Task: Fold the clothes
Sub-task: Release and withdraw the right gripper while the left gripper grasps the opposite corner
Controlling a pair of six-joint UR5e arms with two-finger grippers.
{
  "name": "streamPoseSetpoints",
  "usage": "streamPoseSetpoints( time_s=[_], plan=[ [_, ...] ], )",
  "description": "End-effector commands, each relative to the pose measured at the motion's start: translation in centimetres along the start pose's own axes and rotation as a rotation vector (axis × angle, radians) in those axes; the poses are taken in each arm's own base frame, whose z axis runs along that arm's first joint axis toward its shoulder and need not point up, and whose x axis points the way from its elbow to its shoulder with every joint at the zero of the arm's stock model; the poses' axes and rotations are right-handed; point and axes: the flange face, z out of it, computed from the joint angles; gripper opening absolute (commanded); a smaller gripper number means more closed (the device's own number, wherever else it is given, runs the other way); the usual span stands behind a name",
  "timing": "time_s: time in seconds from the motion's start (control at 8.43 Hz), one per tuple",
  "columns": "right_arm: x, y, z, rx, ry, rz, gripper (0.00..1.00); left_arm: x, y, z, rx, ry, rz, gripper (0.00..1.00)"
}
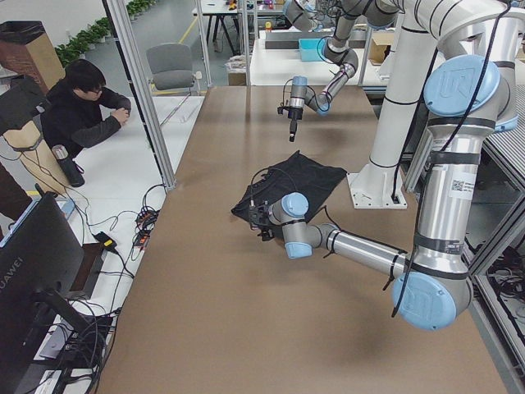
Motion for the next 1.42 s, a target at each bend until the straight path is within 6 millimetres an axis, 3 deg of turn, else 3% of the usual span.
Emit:
streamPoseSetpoints(
  time_s=[0.0, 0.12, 0.24, 0.71, 1.31],
  plan=[
    [-0.4, -2.0, -1.0, 0.049, 0.003, 0.002, 0.94, -0.5, 4.4, 1.0, -0.024, -0.011, 0.005, 0.94],
    [-0.8, -2.2, -1.1, 0.063, -0.003, -0.001, 0.94, -1.3, 7.0, 2.0, 0.001, -0.016, 0.023, 0.94],
    [-0.8, -2.5, -1.2, 0.068, -0.002, 0.001, 0.94, -1.0, 7.7, 2.0, 0.007, 0.0, 0.026, 0.94],
    [-0.7, -2.8, -1.5, 0.077, -0.004, 0.004, 0.94, -4.0, 8.3, 1.5, -0.038, -0.057, 0.024, 0.94],
    [-0.7, -3.0, -1.8, 0.083, -0.004, 0.006, 0.94, -4.5, 10.2, 2.6, -0.067, -0.072, 0.034, 0.94]
  ],
)
